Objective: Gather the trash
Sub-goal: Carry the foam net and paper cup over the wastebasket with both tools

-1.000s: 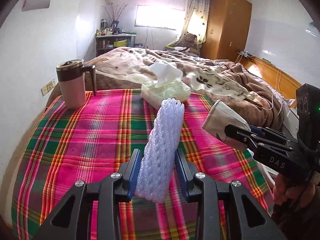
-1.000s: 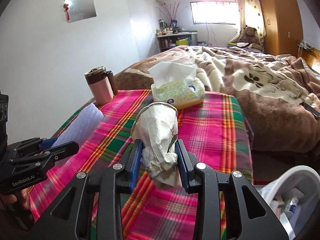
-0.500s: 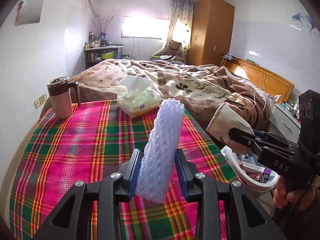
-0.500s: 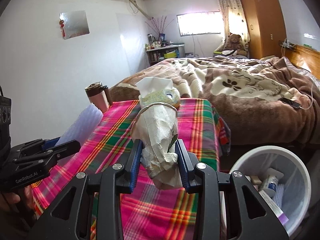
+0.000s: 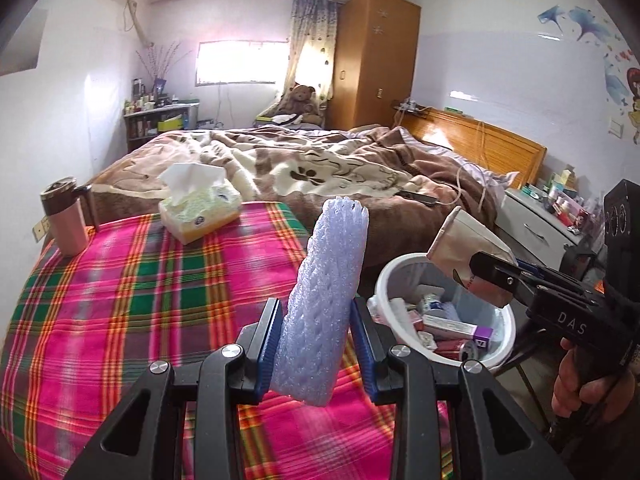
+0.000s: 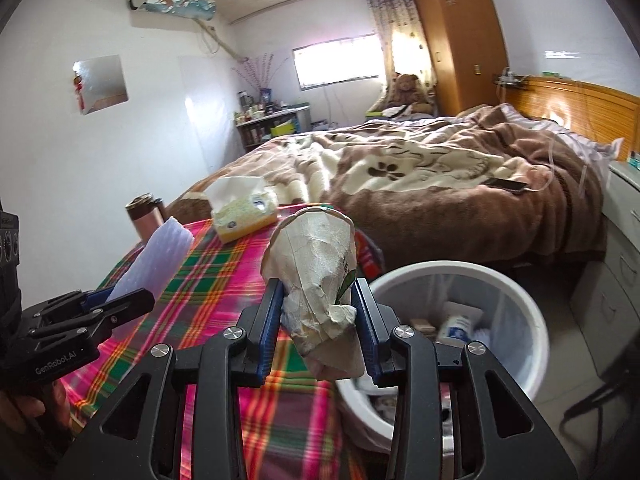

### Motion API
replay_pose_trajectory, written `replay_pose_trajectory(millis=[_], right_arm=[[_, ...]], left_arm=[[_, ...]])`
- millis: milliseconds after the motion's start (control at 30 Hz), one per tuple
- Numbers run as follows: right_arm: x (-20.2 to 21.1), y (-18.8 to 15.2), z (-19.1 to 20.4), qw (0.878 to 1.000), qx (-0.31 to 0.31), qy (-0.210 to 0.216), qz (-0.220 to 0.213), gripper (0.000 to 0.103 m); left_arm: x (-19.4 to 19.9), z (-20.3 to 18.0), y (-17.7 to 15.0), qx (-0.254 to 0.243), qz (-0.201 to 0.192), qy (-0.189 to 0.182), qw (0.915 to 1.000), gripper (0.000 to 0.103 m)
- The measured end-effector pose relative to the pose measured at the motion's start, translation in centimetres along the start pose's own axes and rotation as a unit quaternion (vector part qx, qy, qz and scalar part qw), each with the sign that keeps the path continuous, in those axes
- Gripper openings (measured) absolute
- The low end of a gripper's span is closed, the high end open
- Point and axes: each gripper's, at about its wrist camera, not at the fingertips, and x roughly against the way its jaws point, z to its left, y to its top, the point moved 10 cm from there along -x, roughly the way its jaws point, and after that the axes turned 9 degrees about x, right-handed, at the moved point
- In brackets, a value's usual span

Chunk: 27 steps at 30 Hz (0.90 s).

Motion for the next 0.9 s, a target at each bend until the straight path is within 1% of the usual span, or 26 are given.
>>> replay_pose_trajectory(millis=[267,467,567,800,900], right_arm=[[1.4,-1.3,-4.6,0.998,-0.034,-0.059,0.010,0.038],[1.7,-2.2,-6.9,0.994,-0.036,-0.098,0.019,0.038],[1.7,-2.7,-7.8,0.993,-0.041,-0.106,0.026,0.039],[1.4,-3.6,-10.0,0.991,-0.053,-0.119,0.040,0.039],[1.0,-3.9,-10.6,0.990,-0.055,-0.122,0.048,0.040]], left_arm=[[-2.6,-5.5,-0.8,-0.017,0.019,-0.039,0.9989,0.035],[-5.0,-8.8,-1.6,-0.028,0.039,-0.061,0.9970,0.035],[-6.2,-10.2,-1.9,-0.034,0.046,-0.067,0.9961,0.035],[-8.3,-12.2,-2.1,-0.051,0.054,-0.067,0.9950,0.035],[-9.2,-13.1,-2.2,-0.052,0.063,-0.076,0.9937,0.035]])
